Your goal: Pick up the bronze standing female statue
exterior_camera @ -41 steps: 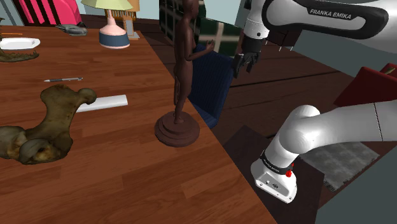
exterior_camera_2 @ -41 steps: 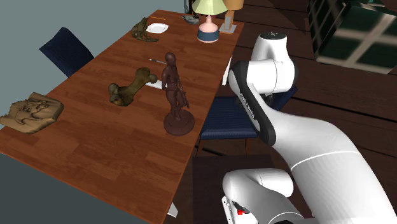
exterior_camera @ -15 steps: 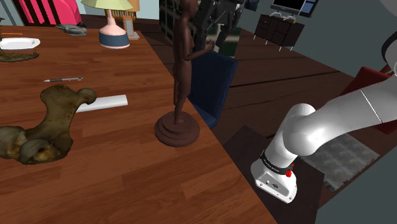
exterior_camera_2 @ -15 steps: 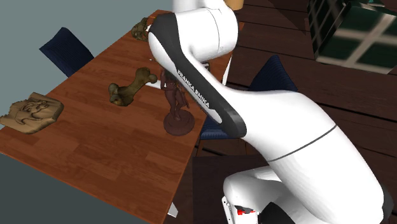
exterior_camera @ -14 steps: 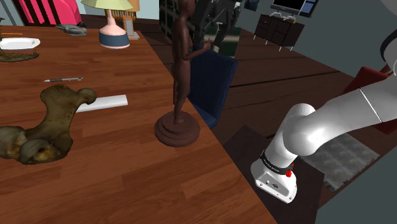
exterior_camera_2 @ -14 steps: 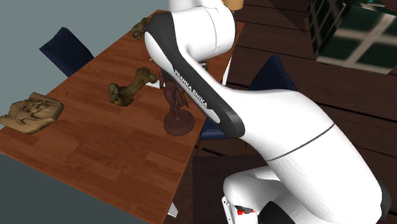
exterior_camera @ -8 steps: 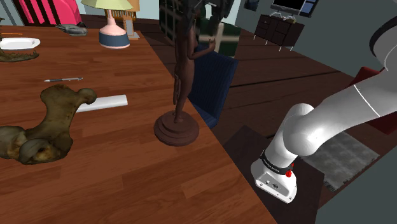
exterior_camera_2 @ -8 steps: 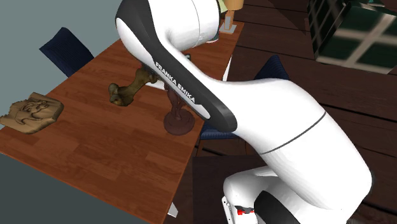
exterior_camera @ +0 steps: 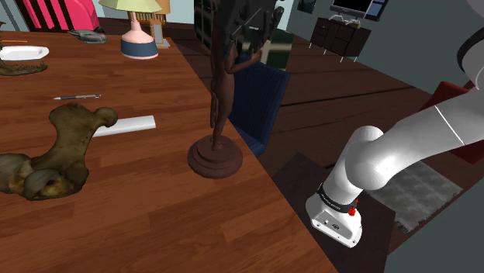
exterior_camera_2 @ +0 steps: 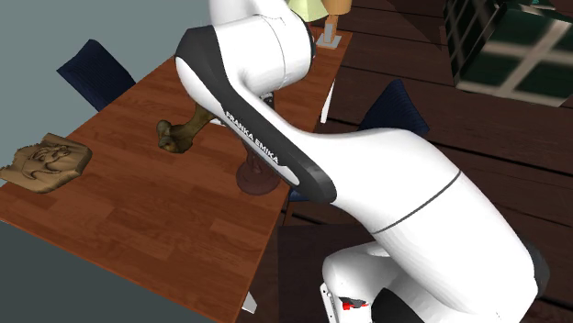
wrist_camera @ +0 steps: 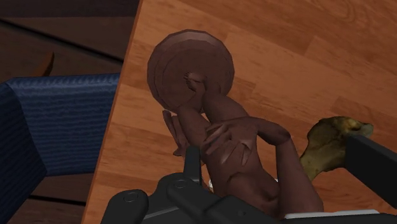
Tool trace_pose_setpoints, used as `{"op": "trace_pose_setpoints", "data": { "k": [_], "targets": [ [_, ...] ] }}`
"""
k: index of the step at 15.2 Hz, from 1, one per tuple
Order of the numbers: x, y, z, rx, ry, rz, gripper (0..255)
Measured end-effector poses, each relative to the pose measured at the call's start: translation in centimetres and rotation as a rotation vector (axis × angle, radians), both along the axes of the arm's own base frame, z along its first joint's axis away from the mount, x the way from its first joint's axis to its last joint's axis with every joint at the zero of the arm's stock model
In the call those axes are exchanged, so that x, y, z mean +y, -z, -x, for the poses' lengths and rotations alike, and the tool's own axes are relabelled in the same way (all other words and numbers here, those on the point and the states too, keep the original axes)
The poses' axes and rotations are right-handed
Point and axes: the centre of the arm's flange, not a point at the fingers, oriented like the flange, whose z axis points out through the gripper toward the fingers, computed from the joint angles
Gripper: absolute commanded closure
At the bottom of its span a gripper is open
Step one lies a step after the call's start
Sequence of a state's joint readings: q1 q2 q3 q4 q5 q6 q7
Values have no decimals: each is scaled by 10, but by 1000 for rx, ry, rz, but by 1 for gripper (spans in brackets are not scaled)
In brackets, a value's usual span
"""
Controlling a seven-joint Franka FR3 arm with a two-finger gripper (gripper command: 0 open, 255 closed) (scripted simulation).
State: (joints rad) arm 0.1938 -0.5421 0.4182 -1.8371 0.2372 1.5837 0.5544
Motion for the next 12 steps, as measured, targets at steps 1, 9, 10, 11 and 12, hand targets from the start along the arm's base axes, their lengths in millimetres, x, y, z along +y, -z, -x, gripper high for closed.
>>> {"op": "trace_pose_setpoints", "data": {
  "k": [1, 9, 10, 11, 12],
  "targets": [
    [0, 1, 0, 0, 0, 0, 255],
    [-1, 2, 0, -3, 0, -1, 255],
    [0, 2, 0, -2, 0, -1, 255],
    [0, 0, 0, 0, 0, 0, 255],
    [0, -4, 0, 1, 0, 1, 255]
  ]
}}
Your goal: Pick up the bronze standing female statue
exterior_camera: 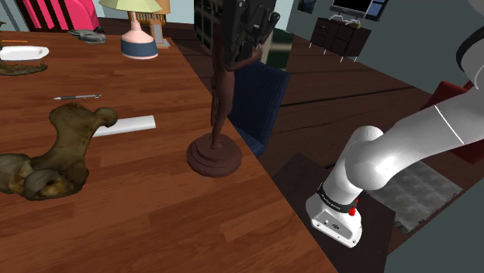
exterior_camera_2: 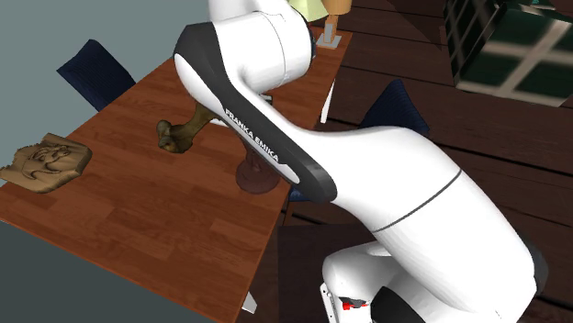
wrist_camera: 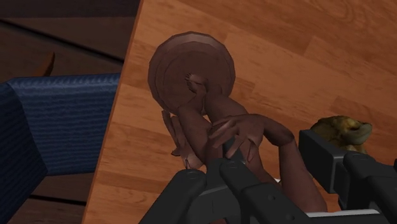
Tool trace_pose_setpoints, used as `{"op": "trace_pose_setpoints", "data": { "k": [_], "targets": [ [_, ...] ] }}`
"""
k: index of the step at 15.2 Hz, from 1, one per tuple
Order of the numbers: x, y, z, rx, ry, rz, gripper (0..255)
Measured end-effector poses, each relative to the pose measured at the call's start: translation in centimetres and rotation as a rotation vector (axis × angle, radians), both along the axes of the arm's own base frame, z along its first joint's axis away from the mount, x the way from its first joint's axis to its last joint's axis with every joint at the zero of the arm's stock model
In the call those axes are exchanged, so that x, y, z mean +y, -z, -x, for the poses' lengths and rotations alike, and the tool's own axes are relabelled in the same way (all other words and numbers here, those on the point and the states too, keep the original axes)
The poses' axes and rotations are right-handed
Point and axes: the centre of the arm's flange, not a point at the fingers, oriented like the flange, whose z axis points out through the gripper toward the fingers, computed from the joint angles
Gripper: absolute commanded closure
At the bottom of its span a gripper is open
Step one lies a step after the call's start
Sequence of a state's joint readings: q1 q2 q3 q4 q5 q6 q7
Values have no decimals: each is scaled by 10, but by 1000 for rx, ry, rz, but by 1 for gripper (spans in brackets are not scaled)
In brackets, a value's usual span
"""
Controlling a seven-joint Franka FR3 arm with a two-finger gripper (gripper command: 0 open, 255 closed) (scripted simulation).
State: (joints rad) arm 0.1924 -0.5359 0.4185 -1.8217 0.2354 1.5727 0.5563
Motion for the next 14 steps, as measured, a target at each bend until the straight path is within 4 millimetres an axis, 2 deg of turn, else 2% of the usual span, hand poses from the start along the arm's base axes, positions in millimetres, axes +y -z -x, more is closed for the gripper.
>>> {"op": "trace_pose_setpoints", "data": {
  "k": [14],
  "targets": [
    [0, -70, -1, 1, 0, 0, 255]
  ]
}}
